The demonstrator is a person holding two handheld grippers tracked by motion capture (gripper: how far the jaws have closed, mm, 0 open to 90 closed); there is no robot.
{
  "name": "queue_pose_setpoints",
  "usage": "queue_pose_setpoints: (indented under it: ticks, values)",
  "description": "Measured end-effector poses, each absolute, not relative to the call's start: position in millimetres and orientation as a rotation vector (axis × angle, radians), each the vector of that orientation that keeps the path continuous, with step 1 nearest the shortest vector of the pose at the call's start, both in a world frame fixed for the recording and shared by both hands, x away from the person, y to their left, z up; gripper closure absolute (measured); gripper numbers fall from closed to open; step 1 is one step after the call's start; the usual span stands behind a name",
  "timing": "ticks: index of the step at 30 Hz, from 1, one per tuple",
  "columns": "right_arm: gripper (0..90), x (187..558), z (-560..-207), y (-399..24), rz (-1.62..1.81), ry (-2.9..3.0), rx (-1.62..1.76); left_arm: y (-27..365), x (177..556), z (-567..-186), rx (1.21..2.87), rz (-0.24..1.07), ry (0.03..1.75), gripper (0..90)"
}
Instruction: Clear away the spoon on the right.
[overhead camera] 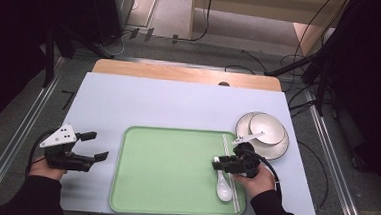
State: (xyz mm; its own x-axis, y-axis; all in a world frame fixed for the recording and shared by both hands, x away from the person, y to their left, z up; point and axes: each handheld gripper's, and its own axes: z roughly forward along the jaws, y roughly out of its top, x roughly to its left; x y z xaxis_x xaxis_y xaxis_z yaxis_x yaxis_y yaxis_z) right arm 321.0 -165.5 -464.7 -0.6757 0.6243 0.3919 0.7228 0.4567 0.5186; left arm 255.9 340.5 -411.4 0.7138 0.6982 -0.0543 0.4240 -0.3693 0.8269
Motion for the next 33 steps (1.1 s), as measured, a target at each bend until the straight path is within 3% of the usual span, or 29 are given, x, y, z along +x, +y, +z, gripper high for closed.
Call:
queue_pose_setpoints:
  ticks: [8, 33]
  values:
    - [40.8, 322.4, -461.9, -164.6, -1.031, -2.546, -1.216, 340.5, 255.9, -411.4, 2.016, 0.384, 0.856, 17.9]
    - [37.6, 326.7, -414.0, -199.6, -1.298, -2.51, -1.302, 340.7, 256.1, -411.8, 2.005, 0.385, 0.858, 17.9]
